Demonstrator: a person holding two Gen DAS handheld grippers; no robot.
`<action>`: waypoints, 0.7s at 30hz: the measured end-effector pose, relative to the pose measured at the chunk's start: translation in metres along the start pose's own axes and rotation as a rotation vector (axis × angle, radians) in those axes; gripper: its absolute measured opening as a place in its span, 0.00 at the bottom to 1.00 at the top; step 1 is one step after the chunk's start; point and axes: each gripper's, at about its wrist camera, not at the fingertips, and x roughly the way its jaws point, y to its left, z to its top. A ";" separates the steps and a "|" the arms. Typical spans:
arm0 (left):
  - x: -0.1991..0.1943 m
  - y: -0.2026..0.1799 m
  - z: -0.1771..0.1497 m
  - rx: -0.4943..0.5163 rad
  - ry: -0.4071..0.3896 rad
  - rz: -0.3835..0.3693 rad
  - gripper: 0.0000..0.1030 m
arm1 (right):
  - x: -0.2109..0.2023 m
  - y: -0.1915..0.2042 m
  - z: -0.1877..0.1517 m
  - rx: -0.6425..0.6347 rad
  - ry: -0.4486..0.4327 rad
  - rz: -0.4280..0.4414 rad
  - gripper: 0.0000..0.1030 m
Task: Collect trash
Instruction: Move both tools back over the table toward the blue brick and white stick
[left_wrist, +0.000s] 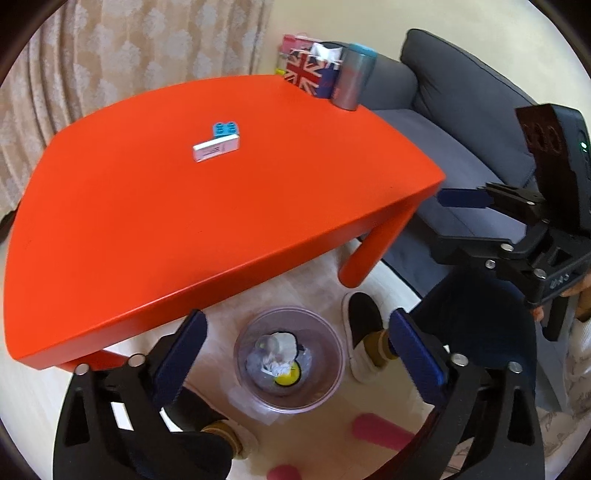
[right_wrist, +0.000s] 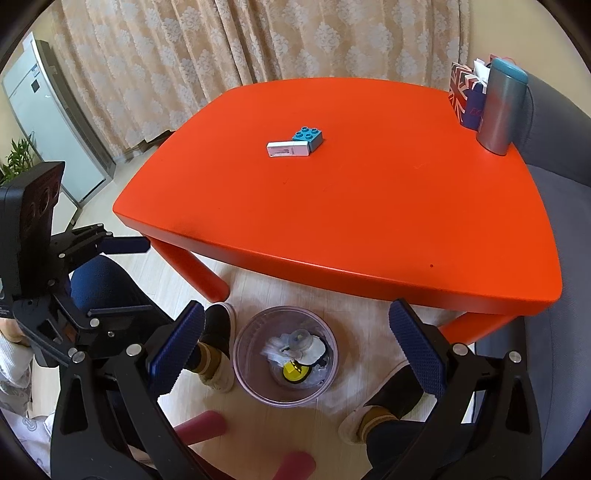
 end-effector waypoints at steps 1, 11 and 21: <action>0.000 0.002 0.000 -0.006 0.001 0.007 0.93 | 0.000 0.000 0.000 0.001 -0.001 0.000 0.95; -0.001 0.010 0.002 -0.032 -0.006 0.036 0.93 | 0.001 0.000 0.000 0.004 0.001 0.002 0.95; -0.006 0.027 0.015 -0.070 -0.044 0.068 0.93 | 0.004 -0.003 0.012 0.009 -0.013 0.001 0.95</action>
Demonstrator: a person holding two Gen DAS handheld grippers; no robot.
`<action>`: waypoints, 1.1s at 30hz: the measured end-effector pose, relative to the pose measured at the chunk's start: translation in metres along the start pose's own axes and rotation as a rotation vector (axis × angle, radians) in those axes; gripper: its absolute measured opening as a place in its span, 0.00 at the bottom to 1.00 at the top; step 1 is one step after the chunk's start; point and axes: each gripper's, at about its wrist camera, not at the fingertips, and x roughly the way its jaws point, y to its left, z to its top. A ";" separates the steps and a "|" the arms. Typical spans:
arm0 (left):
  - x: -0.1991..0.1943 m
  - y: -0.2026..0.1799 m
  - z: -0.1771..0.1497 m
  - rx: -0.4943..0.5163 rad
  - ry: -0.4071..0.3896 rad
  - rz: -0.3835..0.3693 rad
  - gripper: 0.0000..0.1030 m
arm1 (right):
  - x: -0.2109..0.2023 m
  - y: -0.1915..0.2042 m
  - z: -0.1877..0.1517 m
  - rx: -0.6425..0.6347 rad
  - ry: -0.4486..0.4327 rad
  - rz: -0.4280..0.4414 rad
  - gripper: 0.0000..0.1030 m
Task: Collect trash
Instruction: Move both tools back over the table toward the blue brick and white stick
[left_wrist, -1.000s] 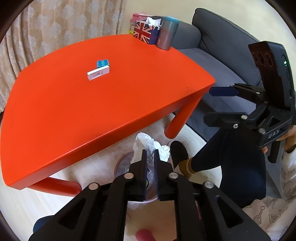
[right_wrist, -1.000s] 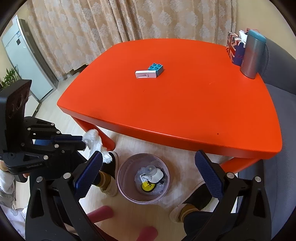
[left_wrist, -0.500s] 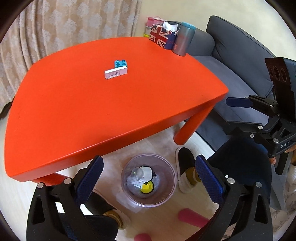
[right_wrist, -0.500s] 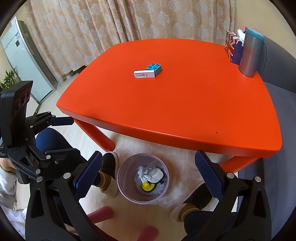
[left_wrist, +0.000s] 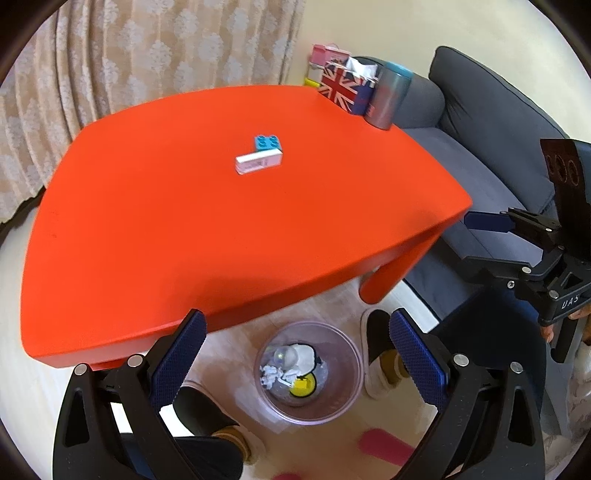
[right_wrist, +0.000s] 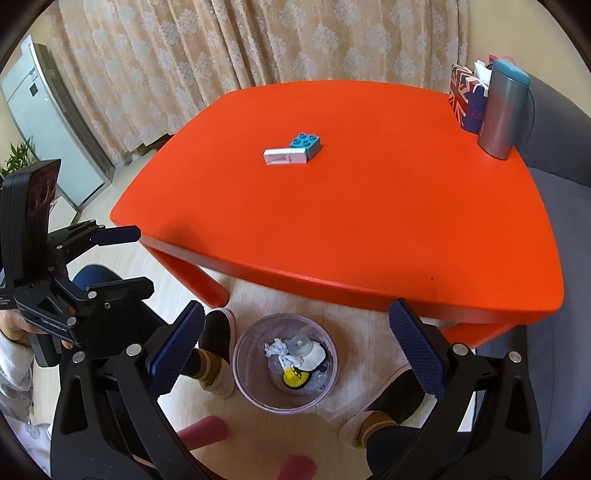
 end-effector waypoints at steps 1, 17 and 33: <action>0.000 0.003 0.002 -0.006 -0.004 0.004 0.93 | 0.001 0.000 0.003 0.000 -0.002 0.000 0.95; -0.008 0.039 0.037 -0.059 -0.077 0.063 0.93 | 0.038 0.005 0.087 -0.030 -0.035 -0.026 0.95; -0.008 0.057 0.040 -0.081 -0.085 0.066 0.93 | 0.130 0.021 0.146 -0.031 0.036 -0.058 0.95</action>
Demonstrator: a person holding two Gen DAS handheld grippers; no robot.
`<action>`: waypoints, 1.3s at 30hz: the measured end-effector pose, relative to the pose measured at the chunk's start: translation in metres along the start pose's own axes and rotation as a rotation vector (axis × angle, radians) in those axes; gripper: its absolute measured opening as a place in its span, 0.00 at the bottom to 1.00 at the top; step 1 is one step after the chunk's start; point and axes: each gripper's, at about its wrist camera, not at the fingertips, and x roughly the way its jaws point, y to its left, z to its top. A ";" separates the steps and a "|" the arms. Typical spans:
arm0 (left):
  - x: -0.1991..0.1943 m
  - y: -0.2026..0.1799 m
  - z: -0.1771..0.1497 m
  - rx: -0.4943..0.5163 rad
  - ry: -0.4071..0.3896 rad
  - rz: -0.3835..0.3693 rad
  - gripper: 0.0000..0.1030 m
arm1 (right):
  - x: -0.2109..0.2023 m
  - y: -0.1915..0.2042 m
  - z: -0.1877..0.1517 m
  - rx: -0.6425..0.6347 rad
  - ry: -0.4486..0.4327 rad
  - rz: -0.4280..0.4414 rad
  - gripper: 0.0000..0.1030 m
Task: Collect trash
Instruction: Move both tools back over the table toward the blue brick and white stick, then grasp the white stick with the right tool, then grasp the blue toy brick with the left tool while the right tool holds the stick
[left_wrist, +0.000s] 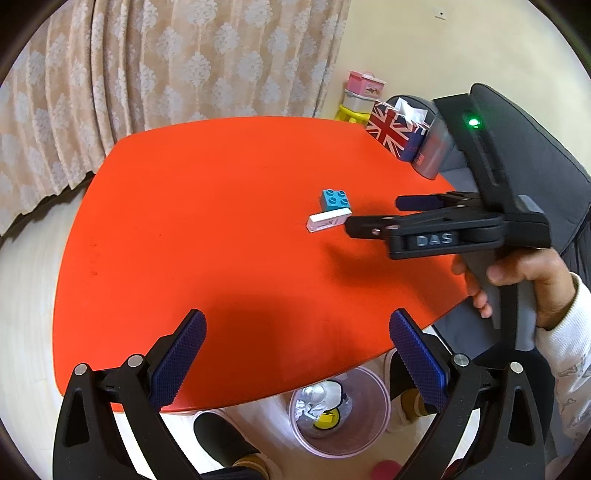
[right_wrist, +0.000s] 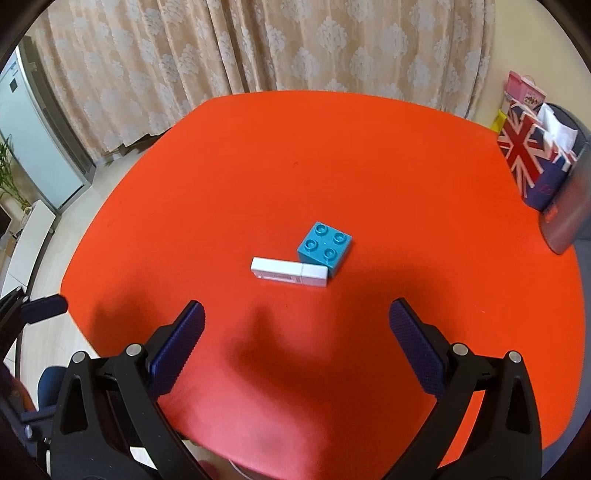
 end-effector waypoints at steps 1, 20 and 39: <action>0.000 0.001 0.000 -0.002 0.000 -0.001 0.93 | 0.006 0.001 0.003 0.002 0.006 -0.005 0.95; 0.012 0.014 -0.003 -0.046 0.026 -0.019 0.93 | 0.052 0.006 0.012 0.022 0.058 -0.045 0.56; 0.032 0.010 0.023 0.003 0.021 -0.016 0.93 | 0.019 -0.019 0.006 0.032 0.038 -0.035 0.56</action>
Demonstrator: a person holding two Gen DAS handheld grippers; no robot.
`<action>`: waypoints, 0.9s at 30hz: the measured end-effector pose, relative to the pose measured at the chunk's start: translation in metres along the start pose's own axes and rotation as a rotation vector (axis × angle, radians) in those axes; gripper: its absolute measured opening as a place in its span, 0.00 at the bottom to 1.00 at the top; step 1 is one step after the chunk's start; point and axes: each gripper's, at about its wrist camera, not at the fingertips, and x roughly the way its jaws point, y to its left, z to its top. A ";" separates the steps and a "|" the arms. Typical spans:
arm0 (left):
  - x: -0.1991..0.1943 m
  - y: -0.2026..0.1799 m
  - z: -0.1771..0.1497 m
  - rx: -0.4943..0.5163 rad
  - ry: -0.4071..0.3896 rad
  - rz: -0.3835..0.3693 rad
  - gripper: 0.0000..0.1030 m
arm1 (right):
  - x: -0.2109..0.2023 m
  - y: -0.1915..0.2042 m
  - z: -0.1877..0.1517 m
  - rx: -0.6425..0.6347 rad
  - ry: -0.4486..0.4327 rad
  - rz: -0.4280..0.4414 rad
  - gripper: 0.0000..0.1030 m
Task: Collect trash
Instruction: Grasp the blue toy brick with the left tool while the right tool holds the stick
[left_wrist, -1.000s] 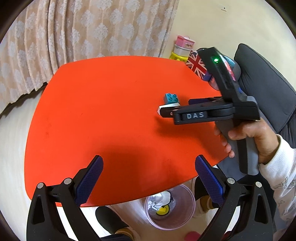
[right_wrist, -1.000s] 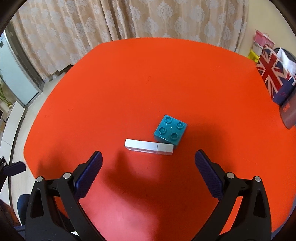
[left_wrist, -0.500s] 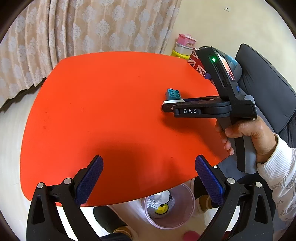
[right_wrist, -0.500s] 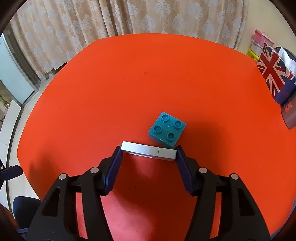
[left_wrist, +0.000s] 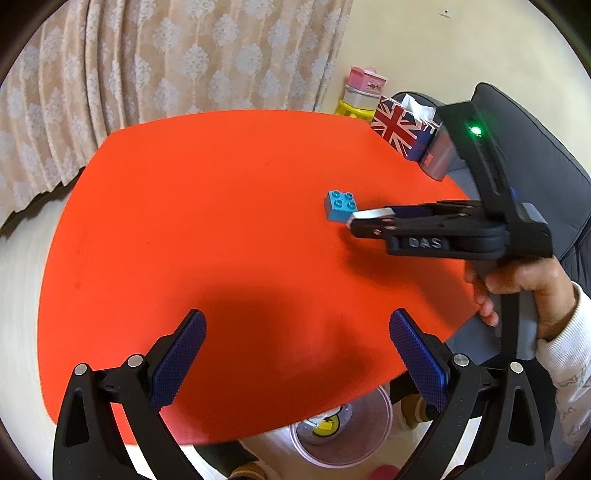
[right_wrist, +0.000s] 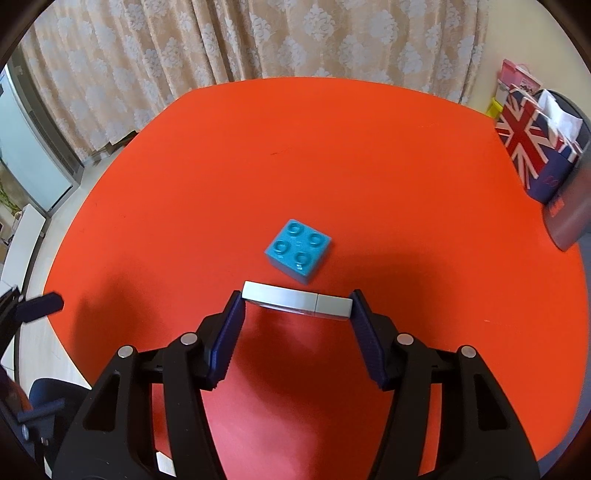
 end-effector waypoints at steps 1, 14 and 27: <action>0.001 0.000 0.002 0.004 -0.001 0.001 0.93 | -0.002 -0.002 0.000 0.002 0.000 -0.002 0.56; 0.030 -0.012 0.039 0.066 0.003 0.004 0.93 | -0.028 -0.035 -0.003 0.006 -0.003 -0.023 0.56; 0.068 -0.032 0.071 0.099 0.043 -0.007 0.93 | -0.035 -0.060 -0.013 0.025 0.010 -0.031 0.56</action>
